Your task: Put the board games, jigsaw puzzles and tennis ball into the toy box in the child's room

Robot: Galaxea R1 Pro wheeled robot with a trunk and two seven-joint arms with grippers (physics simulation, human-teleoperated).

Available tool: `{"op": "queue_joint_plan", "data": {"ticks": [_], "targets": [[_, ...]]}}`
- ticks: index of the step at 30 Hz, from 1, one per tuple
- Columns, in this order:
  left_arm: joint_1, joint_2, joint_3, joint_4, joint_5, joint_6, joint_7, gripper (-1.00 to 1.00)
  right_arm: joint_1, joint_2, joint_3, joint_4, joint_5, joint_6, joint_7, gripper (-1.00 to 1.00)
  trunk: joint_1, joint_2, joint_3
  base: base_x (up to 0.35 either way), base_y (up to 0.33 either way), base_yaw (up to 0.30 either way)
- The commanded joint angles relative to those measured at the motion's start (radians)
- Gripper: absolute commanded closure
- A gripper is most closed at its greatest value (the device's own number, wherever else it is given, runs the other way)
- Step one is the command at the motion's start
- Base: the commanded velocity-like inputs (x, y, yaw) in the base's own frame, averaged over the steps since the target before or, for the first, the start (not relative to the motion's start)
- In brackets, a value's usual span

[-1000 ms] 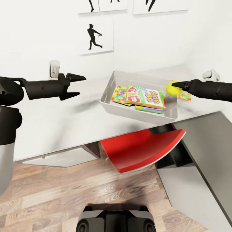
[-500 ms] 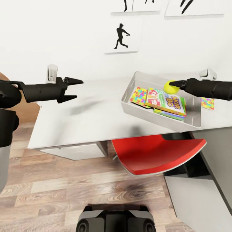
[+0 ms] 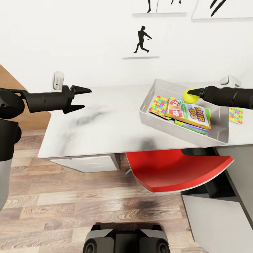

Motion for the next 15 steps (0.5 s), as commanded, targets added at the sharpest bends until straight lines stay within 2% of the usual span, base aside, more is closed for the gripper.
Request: {"op": "queue_joint_plan", "data": {"ticks": [1,15], "targets": [[-0.001,0.001,-0.001,-0.001,0.010,-0.001,0.010,-1.00,-0.001,-0.002,0.002,0.001,-0.014,0.000,-0.022,1.00,0.001,-0.002,-0.001,0.000,0.000,0.021],[0.002,0.000,-0.003,-0.004,0.010,-0.002,0.011,-1.00,0.006,-0.007,0.008,0.013,-0.012,0.000,-0.055,1.00,0.001,-0.002,-0.001,0.000,0.000,0.008]]}}
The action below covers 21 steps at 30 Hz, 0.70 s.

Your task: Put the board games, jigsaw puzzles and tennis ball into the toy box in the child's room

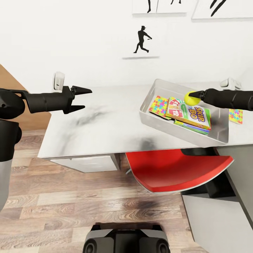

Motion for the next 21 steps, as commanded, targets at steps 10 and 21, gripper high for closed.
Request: {"op": "queue_joint_plan", "data": {"ticks": [10,21], "targets": [[0.001,0.000,-0.001,-0.001,0.010,-0.001,0.010,-1.00,0.003,-0.009,0.036,0.000,-0.015,0.000,-0.015,1.00,0.001,-0.002,-0.001,0.066,0.000,0.001],[0.002,-0.001,0.000,-0.001,0.010,-0.001,0.010,-1.00,0.003,-0.069,0.093,-0.002,-0.143,0.000,-0.014,1.00,0.001,-0.002,-0.001,0.039,0.000,0.000]]}}
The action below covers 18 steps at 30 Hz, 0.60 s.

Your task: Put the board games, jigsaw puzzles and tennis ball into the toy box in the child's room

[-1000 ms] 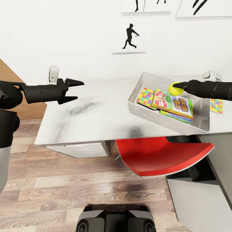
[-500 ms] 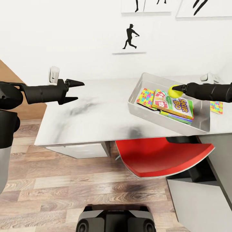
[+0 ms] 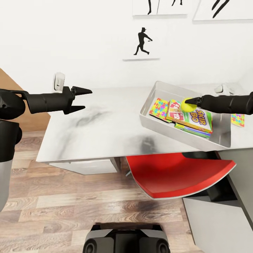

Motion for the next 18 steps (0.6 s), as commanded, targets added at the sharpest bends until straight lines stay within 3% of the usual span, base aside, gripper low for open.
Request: {"op": "queue_joint_plan", "data": {"ticks": [1,8,18], "targets": [[-0.001,0.001,-0.001,0.000,0.010,-0.001,0.010,-1.00,-0.003,-0.008,0.018,-0.001,-0.030,0.000,-0.013,1.00,0.001,-0.002,-0.001,0.012,0.000,0.000],[-0.001,0.000,0.000,0.001,0.010,-0.001,0.010,-1.00,-0.007,-0.041,0.089,-0.001,-0.090,0.000,-0.013,1.00,0.001,-0.002,-0.001,0.006,0.000,0.000],[-0.001,0.000,0.000,0.001,0.009,-0.001,0.010,-1.00,-0.006,-0.081,0.143,-0.003,-0.114,0.000,-0.013,1.00,0.001,-0.002,-0.001,0.001,0.000,0.000]]}}
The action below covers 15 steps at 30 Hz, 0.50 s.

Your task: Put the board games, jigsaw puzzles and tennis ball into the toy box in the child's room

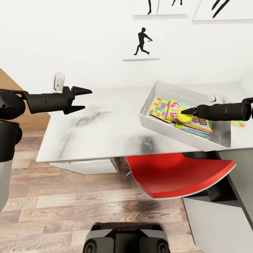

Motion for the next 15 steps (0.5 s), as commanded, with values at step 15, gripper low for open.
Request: {"op": "queue_joint_plan", "data": {"ticks": [15], "targets": [[-0.001,-0.001,-0.001,0.000,0.010,-0.001,0.010,-1.00,-0.009,-0.028,0.066,-0.002,-0.056,0.000,-0.012,1.00,0.001,-0.002,-0.001,0.000,0.000,0.000]]}}
